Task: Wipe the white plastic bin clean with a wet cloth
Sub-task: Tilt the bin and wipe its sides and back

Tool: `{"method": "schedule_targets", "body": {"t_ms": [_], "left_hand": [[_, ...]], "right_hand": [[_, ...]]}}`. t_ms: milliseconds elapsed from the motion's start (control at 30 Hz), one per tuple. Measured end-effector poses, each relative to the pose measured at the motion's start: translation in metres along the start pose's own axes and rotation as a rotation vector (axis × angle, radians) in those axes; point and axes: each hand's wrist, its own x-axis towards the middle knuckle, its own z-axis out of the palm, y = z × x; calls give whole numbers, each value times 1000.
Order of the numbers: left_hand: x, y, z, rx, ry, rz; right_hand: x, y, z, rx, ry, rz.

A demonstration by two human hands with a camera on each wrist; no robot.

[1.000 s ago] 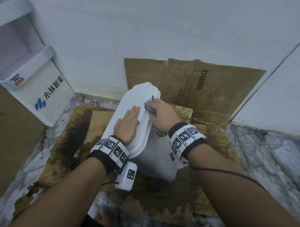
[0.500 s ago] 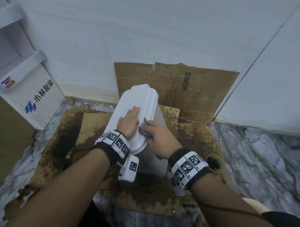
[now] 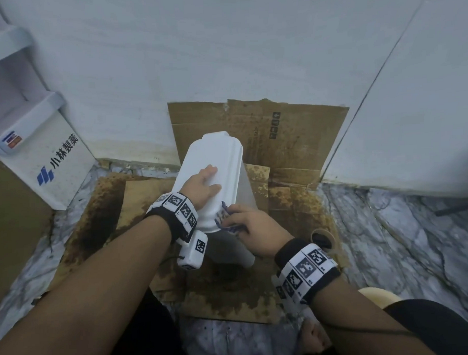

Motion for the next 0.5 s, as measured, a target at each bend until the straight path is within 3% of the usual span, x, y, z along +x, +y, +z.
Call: {"method": "schedule_targets", "body": {"t_ms": [133,333,500], "left_hand": [[-3,9,11,3,14,11],[-6,23,25,44,-14,42],[-7,27,30,80,-40,69]], "right_hand": [[-13,2,-16,337,-6,220],[-25,17,-33,557,-29,439],[-30,27,-41,702,262,512]]}}
